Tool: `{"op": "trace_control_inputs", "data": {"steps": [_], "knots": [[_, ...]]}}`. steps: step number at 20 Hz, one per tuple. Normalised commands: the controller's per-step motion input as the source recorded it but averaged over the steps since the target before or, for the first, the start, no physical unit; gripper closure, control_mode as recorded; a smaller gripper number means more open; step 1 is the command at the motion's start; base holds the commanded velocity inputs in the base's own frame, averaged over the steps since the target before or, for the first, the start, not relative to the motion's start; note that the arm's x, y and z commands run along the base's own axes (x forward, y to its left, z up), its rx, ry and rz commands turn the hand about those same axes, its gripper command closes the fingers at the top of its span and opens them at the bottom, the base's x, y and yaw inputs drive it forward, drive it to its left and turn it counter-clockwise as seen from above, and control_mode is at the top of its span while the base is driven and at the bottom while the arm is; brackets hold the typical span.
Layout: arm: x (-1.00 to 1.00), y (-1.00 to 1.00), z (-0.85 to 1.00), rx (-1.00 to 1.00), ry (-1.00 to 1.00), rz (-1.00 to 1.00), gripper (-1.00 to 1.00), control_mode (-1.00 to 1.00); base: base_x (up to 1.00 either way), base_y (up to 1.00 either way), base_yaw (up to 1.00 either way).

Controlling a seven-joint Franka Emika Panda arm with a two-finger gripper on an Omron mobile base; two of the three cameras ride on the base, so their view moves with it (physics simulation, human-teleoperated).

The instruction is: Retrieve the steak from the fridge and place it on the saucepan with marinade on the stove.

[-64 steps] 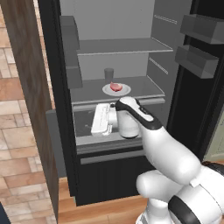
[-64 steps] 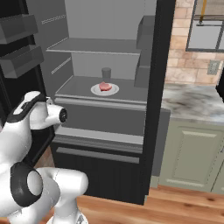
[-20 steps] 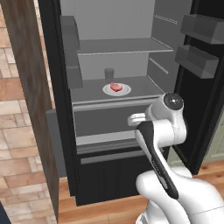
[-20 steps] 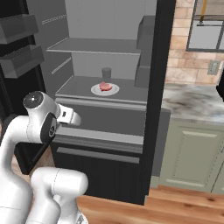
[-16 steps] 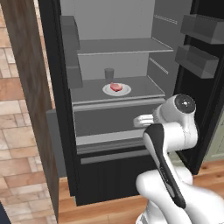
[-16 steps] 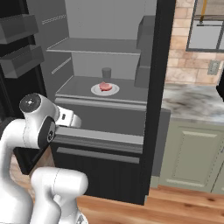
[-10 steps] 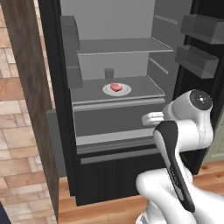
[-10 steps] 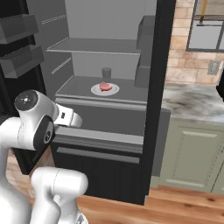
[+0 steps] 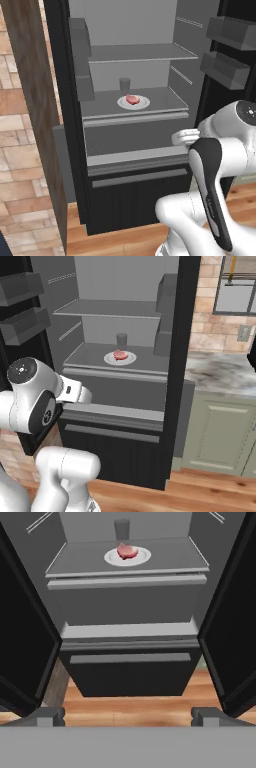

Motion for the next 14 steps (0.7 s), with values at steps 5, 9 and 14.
{"op": "trace_control_inputs", "data": {"steps": [5, 9, 14], "knots": [[-0.29, 0.0, -0.16, 0.0, -0.08, 0.04, -1.0, -1.0, 0.0, 0.0, 0.0], [-0.05, 0.0, -0.16, 0.0, -0.09, 0.05, -1.0, -1.0, 0.0, 0.0, 0.0], [0.01, 0.0, -0.06, 0.0, -0.07, 0.0, -1.0, 1.0, 0.01, 0.0, 0.0]]}}
